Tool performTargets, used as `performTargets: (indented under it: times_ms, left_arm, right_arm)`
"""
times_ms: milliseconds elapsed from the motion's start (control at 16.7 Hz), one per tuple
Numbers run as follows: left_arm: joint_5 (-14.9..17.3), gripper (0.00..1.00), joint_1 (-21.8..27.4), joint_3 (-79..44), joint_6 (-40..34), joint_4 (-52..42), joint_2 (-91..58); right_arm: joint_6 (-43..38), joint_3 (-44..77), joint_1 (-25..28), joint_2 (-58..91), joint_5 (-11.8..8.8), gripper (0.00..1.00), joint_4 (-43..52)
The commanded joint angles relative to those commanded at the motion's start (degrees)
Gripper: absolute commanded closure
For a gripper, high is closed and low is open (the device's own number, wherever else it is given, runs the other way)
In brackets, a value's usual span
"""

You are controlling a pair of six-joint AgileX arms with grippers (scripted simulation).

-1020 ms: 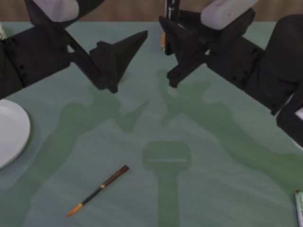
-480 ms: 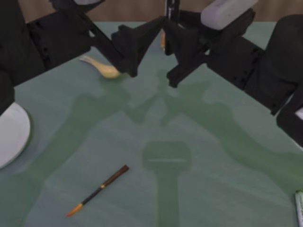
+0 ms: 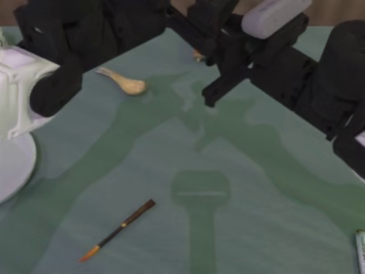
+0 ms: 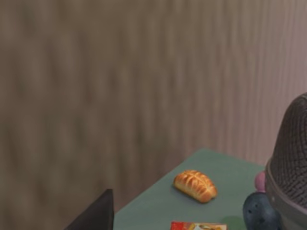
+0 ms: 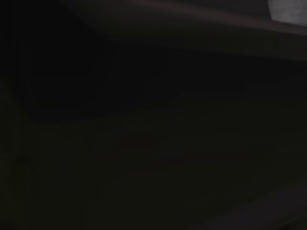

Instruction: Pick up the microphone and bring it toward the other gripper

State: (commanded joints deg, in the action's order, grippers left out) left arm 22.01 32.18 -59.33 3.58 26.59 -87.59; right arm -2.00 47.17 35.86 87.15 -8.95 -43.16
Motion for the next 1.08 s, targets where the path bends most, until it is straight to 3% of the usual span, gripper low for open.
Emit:
performTargets:
  times_ms: [180,960,1080]
  left_arm:
    - [0.0,0.0,0.0,0.0,0.0,0.0,0.0]
    - [0.0,0.98,0.0,0.0,0.0,0.0,0.0]
    - [0.0,1.0,0.0,0.0,0.0,0.0,0.0]
  right_arm:
    - [0.0,0.0,0.0,0.0,0.0,1.0,0.0]
    - [0.0,0.0,0.0,0.0,0.0,1.0,0.0]
    - [0.0,0.0,0.0,0.0,0.0,1.0,0.0]
